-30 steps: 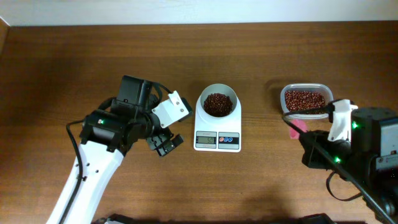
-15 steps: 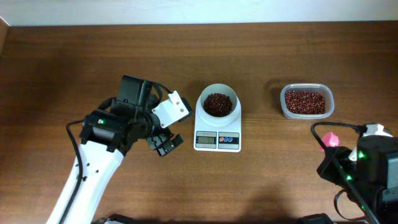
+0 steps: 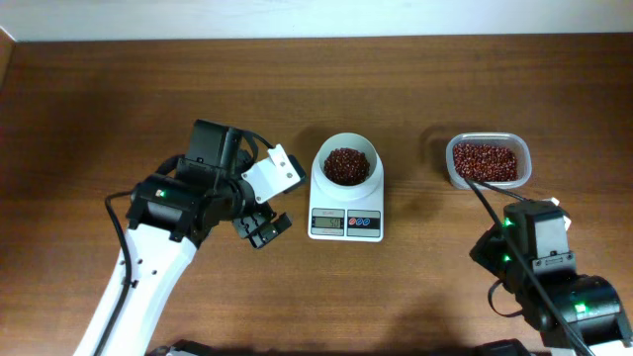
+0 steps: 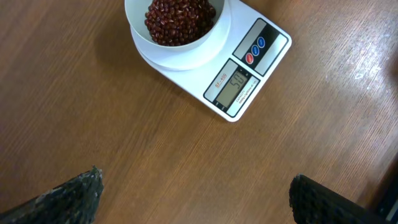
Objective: Scoop and weigh 50g on scale
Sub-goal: 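Lower the pink scoop onto the table below the tub with the right gripper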
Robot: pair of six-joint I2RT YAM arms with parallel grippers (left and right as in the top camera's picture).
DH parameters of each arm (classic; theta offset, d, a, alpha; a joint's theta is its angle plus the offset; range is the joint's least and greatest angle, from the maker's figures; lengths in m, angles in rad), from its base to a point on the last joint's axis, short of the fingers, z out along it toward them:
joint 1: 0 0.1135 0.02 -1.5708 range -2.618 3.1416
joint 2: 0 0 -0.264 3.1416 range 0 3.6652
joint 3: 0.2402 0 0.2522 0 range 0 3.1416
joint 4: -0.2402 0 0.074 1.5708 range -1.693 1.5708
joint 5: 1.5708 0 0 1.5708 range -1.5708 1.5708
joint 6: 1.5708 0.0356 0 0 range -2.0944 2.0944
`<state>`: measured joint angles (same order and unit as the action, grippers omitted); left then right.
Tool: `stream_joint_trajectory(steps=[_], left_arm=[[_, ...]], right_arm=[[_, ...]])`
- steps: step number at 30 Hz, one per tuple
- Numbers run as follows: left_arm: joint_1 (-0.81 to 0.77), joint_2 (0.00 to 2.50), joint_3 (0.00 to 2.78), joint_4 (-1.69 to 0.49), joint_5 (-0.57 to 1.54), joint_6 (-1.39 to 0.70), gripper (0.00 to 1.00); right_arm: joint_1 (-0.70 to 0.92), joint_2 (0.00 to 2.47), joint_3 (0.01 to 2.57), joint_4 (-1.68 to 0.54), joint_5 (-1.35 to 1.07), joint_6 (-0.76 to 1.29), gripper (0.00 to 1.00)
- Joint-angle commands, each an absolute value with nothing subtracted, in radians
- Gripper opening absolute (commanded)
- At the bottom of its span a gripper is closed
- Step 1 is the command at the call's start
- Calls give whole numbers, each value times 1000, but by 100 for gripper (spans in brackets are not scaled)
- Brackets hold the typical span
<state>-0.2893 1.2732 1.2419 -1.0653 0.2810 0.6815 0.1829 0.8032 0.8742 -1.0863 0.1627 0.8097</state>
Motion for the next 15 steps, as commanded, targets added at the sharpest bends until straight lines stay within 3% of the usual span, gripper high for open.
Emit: stream_joint_trajectory(steps=[1, 7, 15], left_arm=[[-285, 1263, 1257, -1064, 292, 698, 99], [-285, 1263, 1257, -1064, 292, 698, 99], [-285, 1263, 1257, -1064, 292, 698, 99]], right_arm=[[180, 810, 860, -1044, 162, 875, 4], [180, 944, 860, -1003, 162, 882, 4], [180, 1147, 860, -981, 170, 1082, 4]])
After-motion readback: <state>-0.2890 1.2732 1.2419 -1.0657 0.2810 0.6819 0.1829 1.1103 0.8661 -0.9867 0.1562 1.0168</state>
